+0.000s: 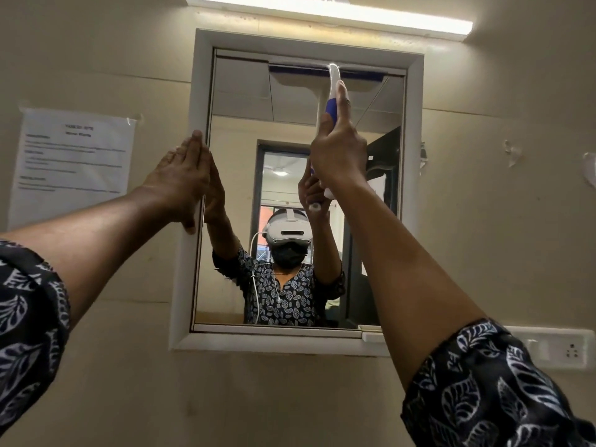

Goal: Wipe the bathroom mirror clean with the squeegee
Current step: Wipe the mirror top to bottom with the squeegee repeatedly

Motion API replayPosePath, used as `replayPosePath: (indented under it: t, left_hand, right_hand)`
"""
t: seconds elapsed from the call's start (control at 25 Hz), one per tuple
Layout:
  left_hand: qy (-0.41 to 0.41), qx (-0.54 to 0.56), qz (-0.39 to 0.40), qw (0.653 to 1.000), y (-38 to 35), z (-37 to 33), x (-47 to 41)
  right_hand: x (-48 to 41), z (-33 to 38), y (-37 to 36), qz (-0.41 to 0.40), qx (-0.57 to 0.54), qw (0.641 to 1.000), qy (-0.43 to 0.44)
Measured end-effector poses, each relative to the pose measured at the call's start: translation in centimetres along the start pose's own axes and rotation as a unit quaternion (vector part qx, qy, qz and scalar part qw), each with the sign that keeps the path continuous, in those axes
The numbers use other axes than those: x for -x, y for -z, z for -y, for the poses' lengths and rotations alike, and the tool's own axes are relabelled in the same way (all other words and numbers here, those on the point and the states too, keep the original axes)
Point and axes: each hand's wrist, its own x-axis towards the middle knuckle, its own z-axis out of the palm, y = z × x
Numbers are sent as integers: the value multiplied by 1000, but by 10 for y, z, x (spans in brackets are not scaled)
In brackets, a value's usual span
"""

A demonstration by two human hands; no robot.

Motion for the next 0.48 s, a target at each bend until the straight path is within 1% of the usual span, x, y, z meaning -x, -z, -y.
replayPosePath:
  t: [0.12, 0.24, 0.32, 0.48]
  left_hand:
    - [-5, 3, -3, 1000, -1, 0, 0]
    - [-10, 6, -3, 1000, -1, 2, -1]
    - [-10, 7, -3, 1000, -2, 3, -1]
    - [-14, 7, -5, 1000, -2, 3, -2]
  right_hand:
    - [29, -6, 4, 16, -2, 1000, -15]
    - [93, -21, -2, 16, 9, 999, -32]
    - [136, -32, -4, 36, -6, 998, -58]
    - [198, -50, -2, 66, 8, 994, -84]
